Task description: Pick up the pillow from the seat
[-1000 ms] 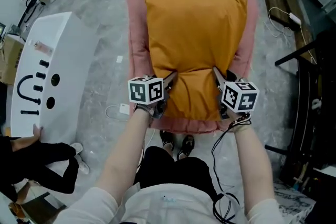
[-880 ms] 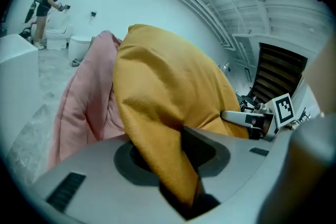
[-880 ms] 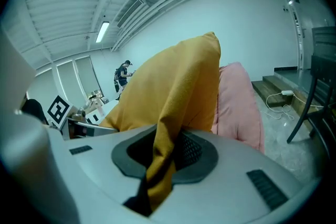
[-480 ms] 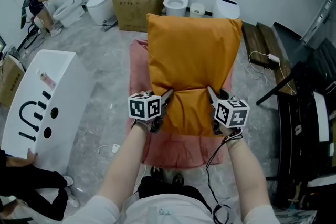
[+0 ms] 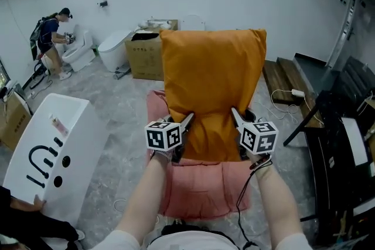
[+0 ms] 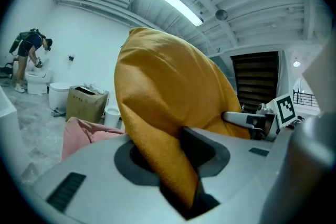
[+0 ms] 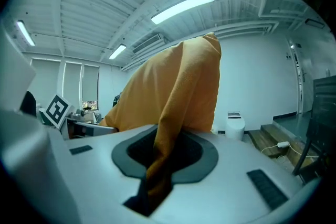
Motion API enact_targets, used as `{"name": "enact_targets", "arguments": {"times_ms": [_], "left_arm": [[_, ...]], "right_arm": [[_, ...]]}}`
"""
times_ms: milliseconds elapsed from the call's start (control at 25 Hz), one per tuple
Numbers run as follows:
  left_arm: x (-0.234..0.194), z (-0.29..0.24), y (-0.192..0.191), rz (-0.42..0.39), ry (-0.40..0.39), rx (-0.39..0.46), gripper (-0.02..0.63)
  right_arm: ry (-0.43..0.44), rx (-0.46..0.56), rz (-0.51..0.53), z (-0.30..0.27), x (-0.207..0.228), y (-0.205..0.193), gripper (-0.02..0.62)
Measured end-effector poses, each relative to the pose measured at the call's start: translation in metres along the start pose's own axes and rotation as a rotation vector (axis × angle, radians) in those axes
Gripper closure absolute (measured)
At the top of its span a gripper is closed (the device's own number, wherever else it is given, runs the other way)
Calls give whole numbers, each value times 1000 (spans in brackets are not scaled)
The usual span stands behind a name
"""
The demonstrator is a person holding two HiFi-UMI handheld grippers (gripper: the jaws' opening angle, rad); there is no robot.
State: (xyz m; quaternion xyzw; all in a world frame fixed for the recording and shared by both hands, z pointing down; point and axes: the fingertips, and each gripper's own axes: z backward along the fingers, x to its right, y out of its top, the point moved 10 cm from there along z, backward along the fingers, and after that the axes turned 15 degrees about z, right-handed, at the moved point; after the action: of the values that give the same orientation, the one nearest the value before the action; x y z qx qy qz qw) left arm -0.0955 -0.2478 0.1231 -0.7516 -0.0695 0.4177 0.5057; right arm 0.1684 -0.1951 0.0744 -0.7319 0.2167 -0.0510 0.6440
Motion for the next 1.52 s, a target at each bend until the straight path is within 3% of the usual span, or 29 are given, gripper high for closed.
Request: {"name": "enact_targets", "arguments": {"times_ms": [920, 1160, 1520], "left_arm": [[97, 54, 102, -209, -102, 343, 468], [101, 58, 111, -202, -114, 367, 468], [101, 51, 121, -222, -107, 375, 468]], "right_arm": [[-42, 386, 184, 56, 9, 127, 497], [-64, 419, 236, 56, 6, 139, 497], [-58, 436, 222, 48, 14, 143, 497]]}}
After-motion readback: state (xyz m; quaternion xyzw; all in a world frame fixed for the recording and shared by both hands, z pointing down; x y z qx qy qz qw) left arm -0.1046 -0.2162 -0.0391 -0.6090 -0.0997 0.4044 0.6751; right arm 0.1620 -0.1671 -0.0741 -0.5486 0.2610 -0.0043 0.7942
